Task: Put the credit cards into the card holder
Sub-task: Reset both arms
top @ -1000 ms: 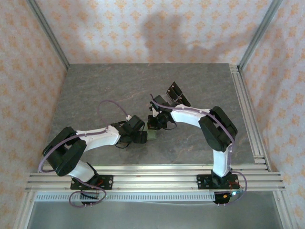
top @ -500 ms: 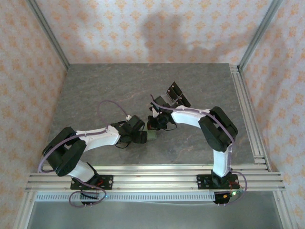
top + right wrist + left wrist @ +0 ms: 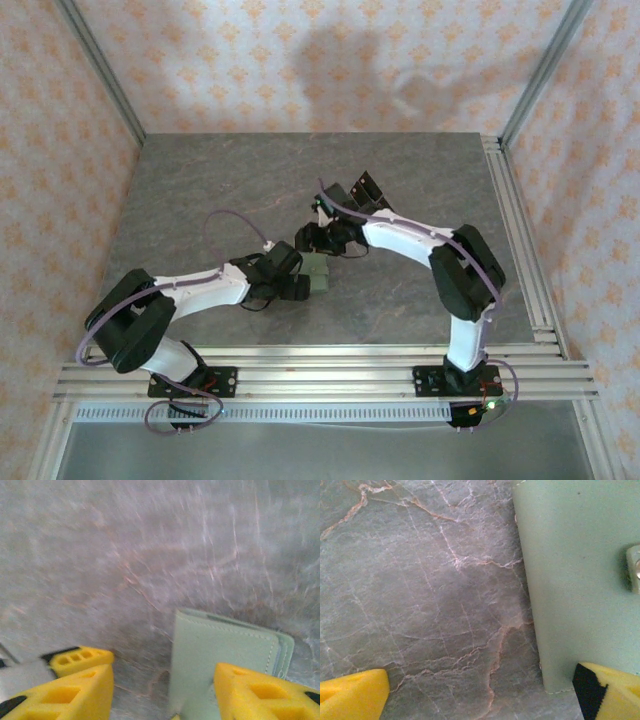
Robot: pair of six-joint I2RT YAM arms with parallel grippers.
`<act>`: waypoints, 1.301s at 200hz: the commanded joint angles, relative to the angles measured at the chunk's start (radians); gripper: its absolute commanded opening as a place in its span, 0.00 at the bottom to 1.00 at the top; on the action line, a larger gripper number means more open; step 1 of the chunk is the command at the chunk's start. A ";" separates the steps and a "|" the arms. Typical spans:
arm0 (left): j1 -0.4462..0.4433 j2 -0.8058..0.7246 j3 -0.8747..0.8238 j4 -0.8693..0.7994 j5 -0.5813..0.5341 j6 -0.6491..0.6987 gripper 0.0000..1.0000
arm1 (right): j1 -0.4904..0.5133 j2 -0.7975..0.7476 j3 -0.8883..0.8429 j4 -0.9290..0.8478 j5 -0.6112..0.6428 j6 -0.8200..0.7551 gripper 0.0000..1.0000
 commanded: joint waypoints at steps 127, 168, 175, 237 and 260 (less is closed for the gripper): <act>0.388 -0.478 0.012 0.319 -0.616 0.533 1.00 | -0.522 -0.724 -0.390 0.128 0.920 -0.217 0.99; 0.487 -0.344 -0.186 0.601 -0.558 0.545 1.00 | -0.616 -0.598 -0.553 0.288 1.031 -0.330 0.99; 0.498 -0.309 -0.215 0.650 -0.561 0.547 1.00 | -0.625 -0.574 -0.585 0.334 1.040 -0.345 0.99; 0.616 -0.102 -0.274 0.911 -0.334 0.565 1.00 | -0.651 -0.456 -0.932 1.071 0.794 -0.462 0.99; 0.629 0.019 -0.300 1.067 -0.265 0.567 1.00 | -0.651 -0.289 -1.044 1.458 0.712 -0.494 0.99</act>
